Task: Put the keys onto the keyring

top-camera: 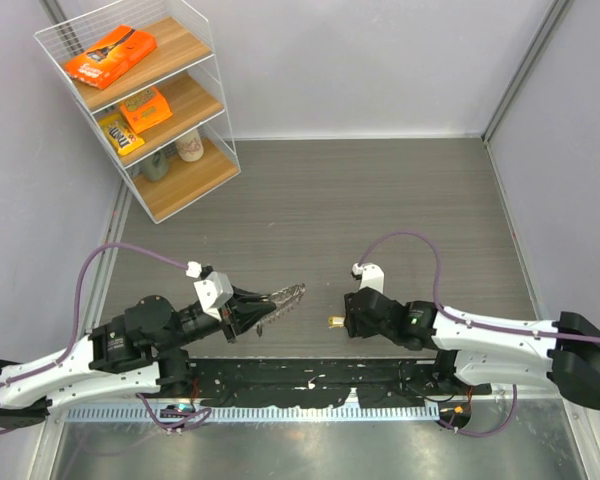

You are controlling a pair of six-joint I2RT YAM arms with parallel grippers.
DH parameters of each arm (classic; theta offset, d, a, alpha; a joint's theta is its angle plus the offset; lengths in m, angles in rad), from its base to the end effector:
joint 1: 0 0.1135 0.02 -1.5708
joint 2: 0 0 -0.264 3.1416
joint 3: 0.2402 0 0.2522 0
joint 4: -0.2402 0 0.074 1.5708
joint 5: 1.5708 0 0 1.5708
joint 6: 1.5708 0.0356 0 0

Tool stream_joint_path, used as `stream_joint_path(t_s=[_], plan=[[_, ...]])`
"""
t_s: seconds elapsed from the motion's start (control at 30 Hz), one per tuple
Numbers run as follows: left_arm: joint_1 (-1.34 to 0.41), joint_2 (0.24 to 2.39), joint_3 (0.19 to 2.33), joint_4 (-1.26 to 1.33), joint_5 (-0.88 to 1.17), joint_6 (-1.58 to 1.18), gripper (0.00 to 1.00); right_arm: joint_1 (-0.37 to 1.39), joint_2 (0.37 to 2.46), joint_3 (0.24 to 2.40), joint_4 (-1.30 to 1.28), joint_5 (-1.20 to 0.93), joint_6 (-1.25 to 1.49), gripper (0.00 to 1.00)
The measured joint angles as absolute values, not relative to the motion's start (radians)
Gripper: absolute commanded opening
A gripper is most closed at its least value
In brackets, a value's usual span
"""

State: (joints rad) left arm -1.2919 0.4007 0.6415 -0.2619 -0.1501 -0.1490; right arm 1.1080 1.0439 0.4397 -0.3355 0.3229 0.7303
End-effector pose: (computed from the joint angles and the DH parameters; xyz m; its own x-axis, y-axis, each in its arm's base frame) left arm 0.0353 -0.1040 0.3309 -0.1407 -0.0417 -0.9892 0.8985 0.4143 -0.1453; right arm 0.0934 0.1618 0.1649 -0.7788 -0.1440 -0.6105 -0.3294 0.9222 0.2027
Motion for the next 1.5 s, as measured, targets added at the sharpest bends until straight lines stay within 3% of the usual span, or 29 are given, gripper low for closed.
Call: stream_joint_path(t_s=[0.13, 0.17, 0.27, 0.4, 0.47, 1.2, 1.5], plan=[[-1.292, 0.402, 0.641, -0.262, -0.160, -0.147, 0.00, 1.107, 0.946, 0.452, -0.366, 0.335, 0.730, 0.43], [-1.292, 0.403, 0.641, -0.262, -0.162, -0.146, 0.00, 1.106, 0.923, 0.453, -0.369, 0.335, 0.730, 0.36], [-1.292, 0.408, 0.641, -0.262, -0.165, -0.145, 0.00, 1.104, 0.890, 0.453, -0.373, 0.329, 0.729, 0.27], [-1.292, 0.414, 0.641, -0.262, -0.166, -0.145, 0.00, 1.101, 0.891, 0.453, -0.402, 0.341, 0.731, 0.40], [-1.292, 0.417, 0.641, -0.261, -0.166, -0.145, 0.00, 1.095, 0.891, 0.452, -0.411, 0.348, 0.733, 0.41], [-1.292, 0.428, 0.641, -0.259, -0.165, -0.146, 0.00, 0.992, 1.052, 0.365, -0.176, 0.183, 0.638, 0.42], [-1.292, 0.428, 0.641, -0.259, -0.165, -0.146, 0.00, 0.991, 1.064, 0.353, -0.123, 0.128, 0.630, 0.34]])
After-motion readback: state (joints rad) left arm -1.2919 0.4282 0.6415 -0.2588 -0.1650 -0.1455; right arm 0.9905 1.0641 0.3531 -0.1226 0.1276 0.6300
